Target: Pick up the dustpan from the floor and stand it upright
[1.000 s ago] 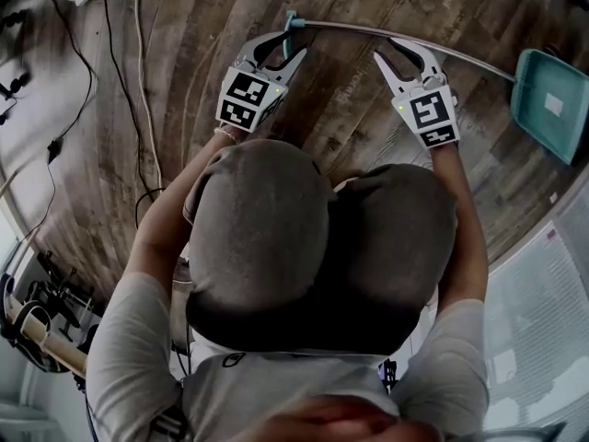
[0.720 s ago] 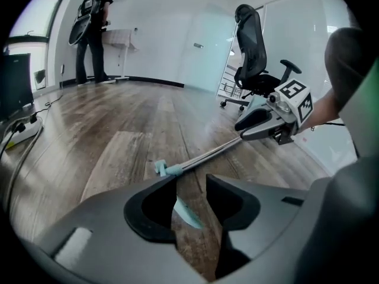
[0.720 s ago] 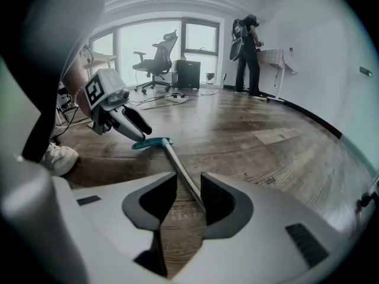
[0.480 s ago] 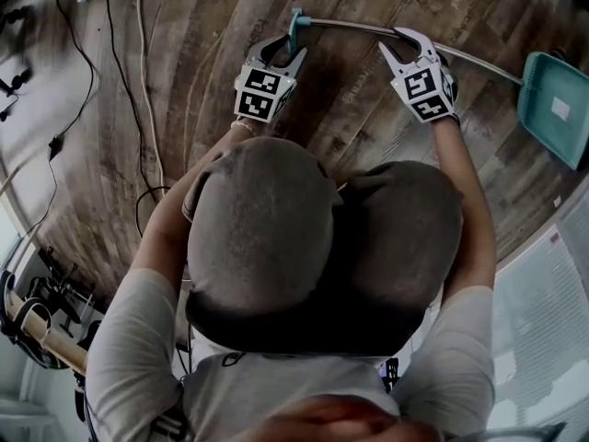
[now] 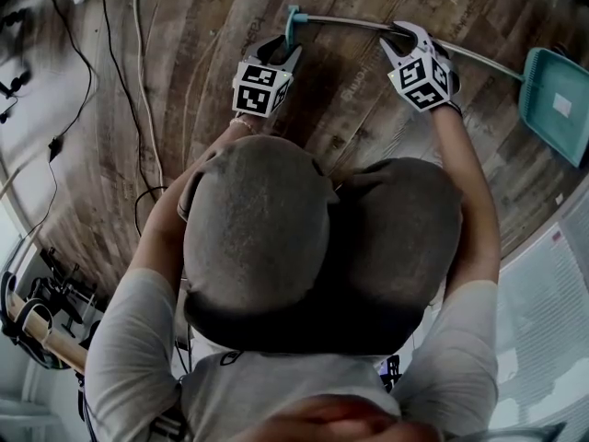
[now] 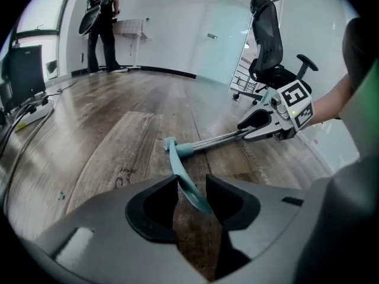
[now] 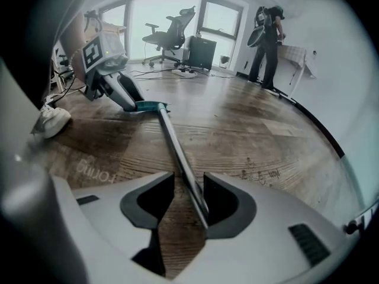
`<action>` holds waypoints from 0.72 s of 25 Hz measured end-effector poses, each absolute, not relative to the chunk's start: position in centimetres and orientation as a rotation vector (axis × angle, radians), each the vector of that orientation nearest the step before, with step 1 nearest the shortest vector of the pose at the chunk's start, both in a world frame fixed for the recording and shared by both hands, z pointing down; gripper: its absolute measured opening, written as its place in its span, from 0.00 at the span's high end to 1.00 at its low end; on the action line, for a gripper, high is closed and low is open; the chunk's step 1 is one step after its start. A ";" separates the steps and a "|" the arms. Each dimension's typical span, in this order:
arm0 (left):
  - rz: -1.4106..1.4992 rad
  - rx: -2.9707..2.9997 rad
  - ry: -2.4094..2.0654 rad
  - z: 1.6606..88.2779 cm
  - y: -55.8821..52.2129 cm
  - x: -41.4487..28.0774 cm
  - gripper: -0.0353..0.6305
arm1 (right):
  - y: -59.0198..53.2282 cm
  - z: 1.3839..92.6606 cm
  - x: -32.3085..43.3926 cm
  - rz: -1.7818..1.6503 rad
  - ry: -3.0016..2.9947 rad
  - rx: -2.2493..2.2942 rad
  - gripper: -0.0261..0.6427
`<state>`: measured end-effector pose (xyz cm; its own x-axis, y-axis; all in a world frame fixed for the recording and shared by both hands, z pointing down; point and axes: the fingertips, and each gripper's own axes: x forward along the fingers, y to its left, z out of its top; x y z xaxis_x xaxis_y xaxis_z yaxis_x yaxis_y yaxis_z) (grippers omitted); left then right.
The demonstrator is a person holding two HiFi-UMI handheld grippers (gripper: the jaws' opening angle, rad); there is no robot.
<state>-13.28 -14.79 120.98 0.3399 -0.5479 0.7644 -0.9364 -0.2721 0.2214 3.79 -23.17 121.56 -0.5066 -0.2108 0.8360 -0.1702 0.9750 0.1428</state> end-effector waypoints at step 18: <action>0.620 1.950 -1.328 119.8 -15.2 -13.6 0.74 | -24.1 121.7 3.5 -0.068 -2.046 0.293 0.79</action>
<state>-13.59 -15.25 119.77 0.3634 -0.6030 0.7102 -0.9316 -0.2407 0.2723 3.53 -24.10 121.74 -0.4476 -0.2357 0.8626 -0.1782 0.9688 0.1722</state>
